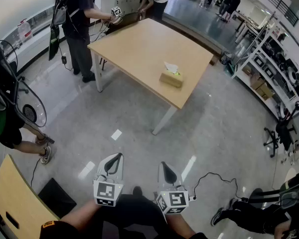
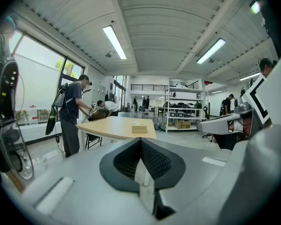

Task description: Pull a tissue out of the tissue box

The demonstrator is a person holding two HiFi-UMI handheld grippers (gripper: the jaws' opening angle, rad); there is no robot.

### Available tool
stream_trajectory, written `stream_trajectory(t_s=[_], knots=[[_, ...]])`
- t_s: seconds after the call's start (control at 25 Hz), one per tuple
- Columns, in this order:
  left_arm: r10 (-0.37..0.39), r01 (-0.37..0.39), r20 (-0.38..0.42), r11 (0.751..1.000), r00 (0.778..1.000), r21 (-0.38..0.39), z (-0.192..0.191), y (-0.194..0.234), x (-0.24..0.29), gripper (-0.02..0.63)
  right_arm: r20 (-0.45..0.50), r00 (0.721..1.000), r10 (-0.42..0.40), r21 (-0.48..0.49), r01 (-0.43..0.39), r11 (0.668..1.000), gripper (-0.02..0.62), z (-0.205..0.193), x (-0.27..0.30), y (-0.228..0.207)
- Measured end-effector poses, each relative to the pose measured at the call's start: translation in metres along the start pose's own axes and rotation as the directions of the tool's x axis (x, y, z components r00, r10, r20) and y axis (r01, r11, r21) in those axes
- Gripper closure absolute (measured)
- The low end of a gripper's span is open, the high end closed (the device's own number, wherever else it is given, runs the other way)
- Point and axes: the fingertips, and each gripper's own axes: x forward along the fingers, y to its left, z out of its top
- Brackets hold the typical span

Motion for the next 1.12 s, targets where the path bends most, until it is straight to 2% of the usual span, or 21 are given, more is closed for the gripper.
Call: stream_trajectory(t_s=[0.4, 1.12], knots=[[0.036, -0.036, -0.011, 0.999, 0.999, -0.002, 0.0, -0.013, -0.003, 0.588, 0.003, 1.0, 0.027, 0.001, -0.027, 1.0, 0.604, -0.002, -0.01, -0.011], [0.076, -0.076, 0.005, 0.997, 0.997, 0.008, 0.007, -0.078, 0.013, 0.589, 0.001, 0.995, 0.095, -0.01, -0.095, 0.995, 0.603, -0.007, -0.03, -0.072]])
